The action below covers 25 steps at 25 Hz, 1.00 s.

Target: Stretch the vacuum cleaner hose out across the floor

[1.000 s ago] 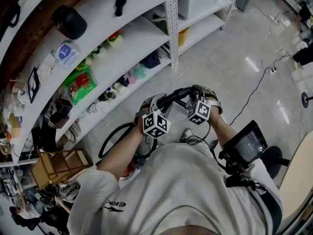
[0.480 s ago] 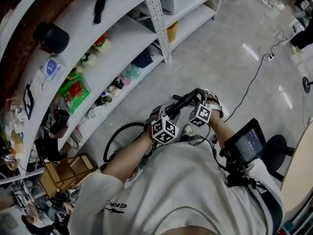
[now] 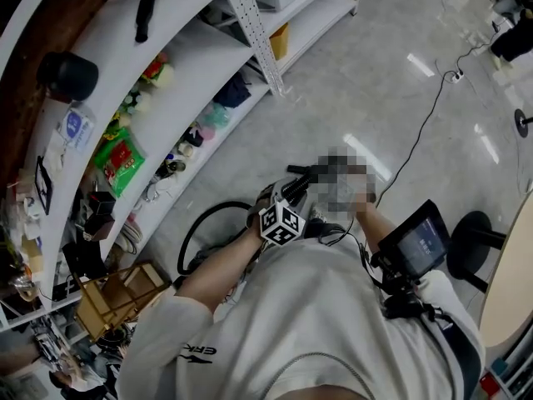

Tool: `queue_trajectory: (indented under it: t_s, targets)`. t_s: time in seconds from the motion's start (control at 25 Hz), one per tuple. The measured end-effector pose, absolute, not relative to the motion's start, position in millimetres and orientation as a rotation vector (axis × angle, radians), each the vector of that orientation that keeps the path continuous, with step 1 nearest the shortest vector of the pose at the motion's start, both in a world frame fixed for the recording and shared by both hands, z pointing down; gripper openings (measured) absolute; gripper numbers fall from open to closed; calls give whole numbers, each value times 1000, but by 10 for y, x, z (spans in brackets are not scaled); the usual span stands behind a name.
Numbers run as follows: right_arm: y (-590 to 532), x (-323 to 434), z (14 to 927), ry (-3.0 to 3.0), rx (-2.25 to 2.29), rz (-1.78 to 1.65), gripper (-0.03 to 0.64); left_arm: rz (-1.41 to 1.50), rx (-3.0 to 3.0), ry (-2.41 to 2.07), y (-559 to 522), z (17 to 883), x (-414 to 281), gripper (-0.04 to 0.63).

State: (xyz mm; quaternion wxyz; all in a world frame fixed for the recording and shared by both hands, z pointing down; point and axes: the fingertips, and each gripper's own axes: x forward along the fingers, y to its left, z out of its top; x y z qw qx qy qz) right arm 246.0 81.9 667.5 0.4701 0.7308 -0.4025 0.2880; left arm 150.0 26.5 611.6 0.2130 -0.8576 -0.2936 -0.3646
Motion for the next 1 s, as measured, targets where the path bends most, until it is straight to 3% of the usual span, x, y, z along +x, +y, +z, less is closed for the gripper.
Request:
queue_trajectory:
  t_s: [0.36, 0.76, 1.0]
  targets:
    - [996, 2423, 6715, -990, 2008, 870, 163, -1059, -2425, -772, 230, 6151, 1460, 173]
    - [1191, 2435, 6501, -941, 2903, 1843, 163, -1063, -2431, -756, 296, 6156, 1384, 173]
    - [1159, 2401, 6508, -911, 3107, 2104, 163, -1056, -2434, -748, 306, 6179, 1337, 173]
